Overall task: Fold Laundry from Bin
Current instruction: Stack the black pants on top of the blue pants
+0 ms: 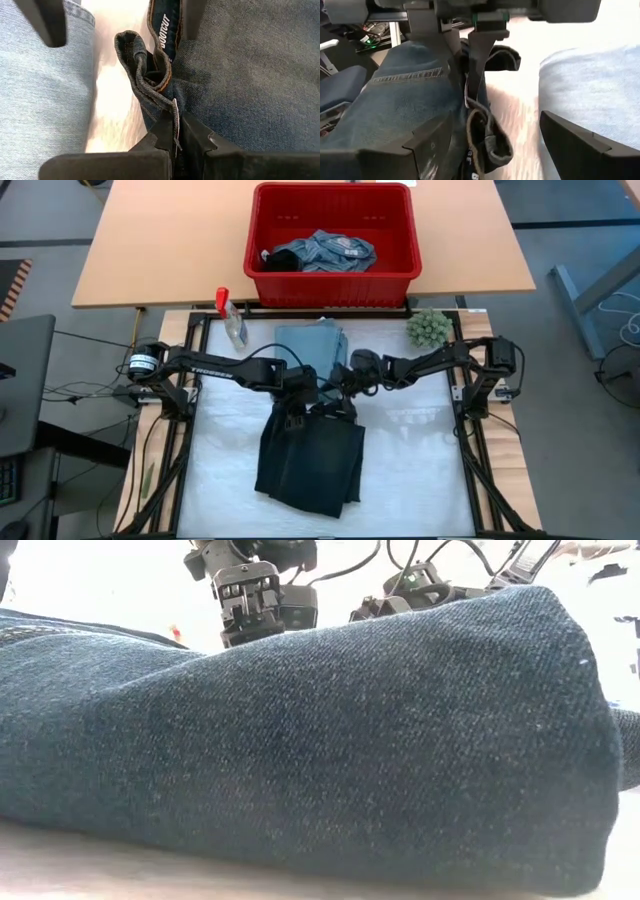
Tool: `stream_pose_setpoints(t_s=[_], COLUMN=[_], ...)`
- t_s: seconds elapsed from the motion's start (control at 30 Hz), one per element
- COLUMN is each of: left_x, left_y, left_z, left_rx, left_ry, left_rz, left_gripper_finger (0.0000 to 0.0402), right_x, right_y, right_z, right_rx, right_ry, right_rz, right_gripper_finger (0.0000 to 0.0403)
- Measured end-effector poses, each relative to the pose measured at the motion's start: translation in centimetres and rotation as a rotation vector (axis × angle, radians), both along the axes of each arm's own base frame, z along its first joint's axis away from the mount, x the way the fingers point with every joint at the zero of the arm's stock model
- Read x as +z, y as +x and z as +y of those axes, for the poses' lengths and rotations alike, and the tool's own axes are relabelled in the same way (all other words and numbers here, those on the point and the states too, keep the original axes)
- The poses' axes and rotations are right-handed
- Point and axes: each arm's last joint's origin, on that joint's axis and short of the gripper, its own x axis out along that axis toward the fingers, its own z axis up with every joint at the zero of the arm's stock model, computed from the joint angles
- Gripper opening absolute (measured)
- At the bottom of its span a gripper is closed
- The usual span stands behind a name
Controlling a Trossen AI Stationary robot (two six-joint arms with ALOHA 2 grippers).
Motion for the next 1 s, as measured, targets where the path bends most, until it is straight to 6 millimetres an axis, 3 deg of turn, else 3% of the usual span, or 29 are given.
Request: stream_pose_setpoints(t_s=[0.2,0.3,0.47,0.67,0.8,1.0], left_x=[0.0,0.0,0.0,0.0,-0.1,-0.2], left_y=[0.0,0.0,0.0,-0.1,-0.3,-0.5], left_z=[0.0,0.0,-0.1,-0.1,-0.2,-0.5], left_rx=[-0.002,-0.006,-0.007,-0.010,-0.017,-0.035], left_ry=[-0.009,-0.016,-0.019,-0.021,-0.026,-0.011], left_rz=[0.000,0.000,0.002,0.013,0.036,0.056], left_gripper_finger=[0.0003,0.0003,0.0003,0.0003,0.0003,0.0003], right_x=[0.4,-0.5,-2.5,-2.8,-2.1,-2.4], right_y=[0.2,0.7,2.4,4.9,5.3,4.1], right_z=[-0.2,-0.4,-0.7,-0.8,-2.0,-5.0], right_rx=[0.018,0.023,0.074,0.144,0.195,0.231], right_ry=[-0.077,-0.099,0.007,0.102,0.161,0.254], right_rz=[-0.077,-0.109,-0.096,-0.086,-0.069,0.006], right_gripper_finger=[0.0327,0.0327,0.0327,0.0327,0.0327,0.0327])
